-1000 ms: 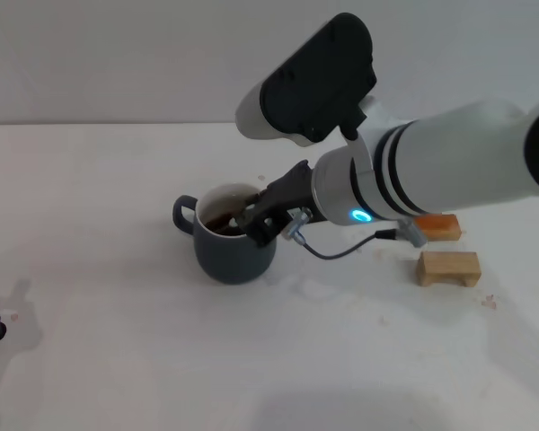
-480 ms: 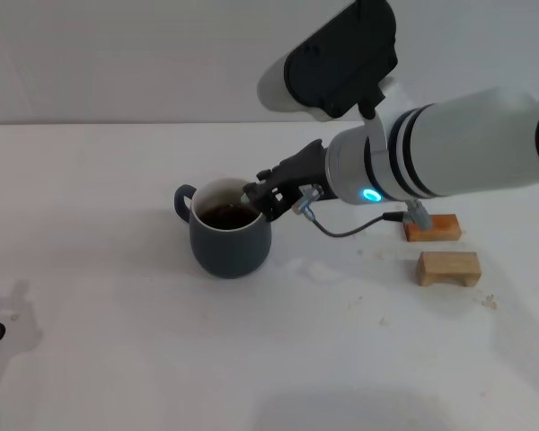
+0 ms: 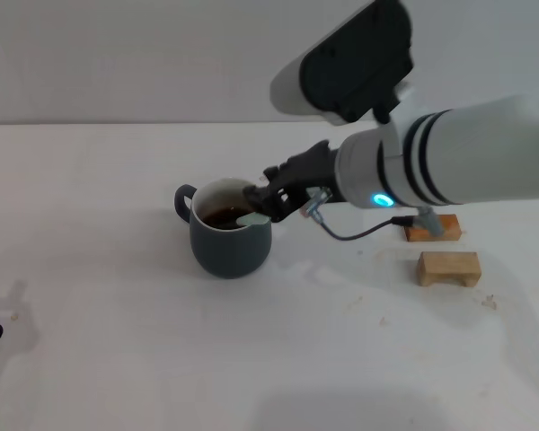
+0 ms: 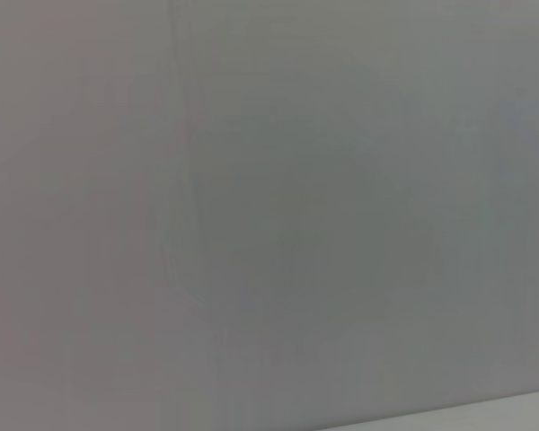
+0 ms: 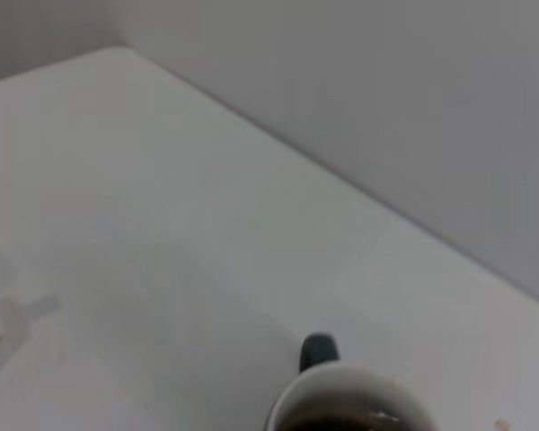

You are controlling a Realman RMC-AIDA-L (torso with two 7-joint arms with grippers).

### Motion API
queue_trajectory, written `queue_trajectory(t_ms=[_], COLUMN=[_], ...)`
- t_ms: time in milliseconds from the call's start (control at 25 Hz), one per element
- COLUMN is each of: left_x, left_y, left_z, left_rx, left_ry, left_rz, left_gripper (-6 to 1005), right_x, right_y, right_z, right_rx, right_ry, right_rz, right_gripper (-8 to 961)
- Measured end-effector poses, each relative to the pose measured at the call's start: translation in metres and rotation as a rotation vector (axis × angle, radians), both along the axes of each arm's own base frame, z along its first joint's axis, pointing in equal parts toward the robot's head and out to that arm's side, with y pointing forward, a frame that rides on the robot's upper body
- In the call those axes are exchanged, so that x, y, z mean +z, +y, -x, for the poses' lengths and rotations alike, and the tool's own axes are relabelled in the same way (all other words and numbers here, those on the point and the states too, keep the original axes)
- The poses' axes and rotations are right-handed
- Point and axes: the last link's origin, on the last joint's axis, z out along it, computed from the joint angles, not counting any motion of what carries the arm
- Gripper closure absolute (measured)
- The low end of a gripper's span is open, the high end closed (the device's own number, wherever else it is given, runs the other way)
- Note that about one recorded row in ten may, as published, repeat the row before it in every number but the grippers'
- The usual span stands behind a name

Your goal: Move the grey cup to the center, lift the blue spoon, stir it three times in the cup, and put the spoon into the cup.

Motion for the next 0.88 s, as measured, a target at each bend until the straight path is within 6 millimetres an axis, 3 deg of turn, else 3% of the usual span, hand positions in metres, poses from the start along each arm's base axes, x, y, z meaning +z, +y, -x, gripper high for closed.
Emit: queue_trajectory(t_ms=[240,400,520,560,600,720,880], left_x=[0.001,0.002,0.003,0.004,0.005,0.007,0.013], left_y=[-0.001,-0.001,-0.002,-0.002,-0.002,-0.004,-0.005], left_z=[0.000,0.001,0.001,0.001,0.001,0.001,0.004], left_rx=[0.003,0.002,0.004,0.003,0.002,0.002,0.021], left_ry=[-0.002,-0.003,-0.004,-0.004,-0.005,-0.008,-0.015], left_rz=[-0.008,-0.015,-0.019,-0.022,-0.028,-0.045,-0.081], left_gripper=[1001,1001,1001,1001,1001,1001,1001], right_x=[0.030,0.047,0.056,0.058,0.058,0.050,0.040], right_y=[-0.001,-0.013,-0.030,-0.046,-0.046,-0.074,-0.097], right_z=[0.002,-0.011,-0.037,-0.056,-0.056,-0.086,-0.125], right_rx=[0.104,0.241,0.311,0.388,0.388,0.500,0.441], right_ry=[0.042,0.126,0.256,0.317,0.317,0.346,0.413], right_rz=[-0.184,-0.403,-0.580,-0.709,-0.709,-0.849,-0.947], right_gripper=[635,636,636,635,635,635,636])
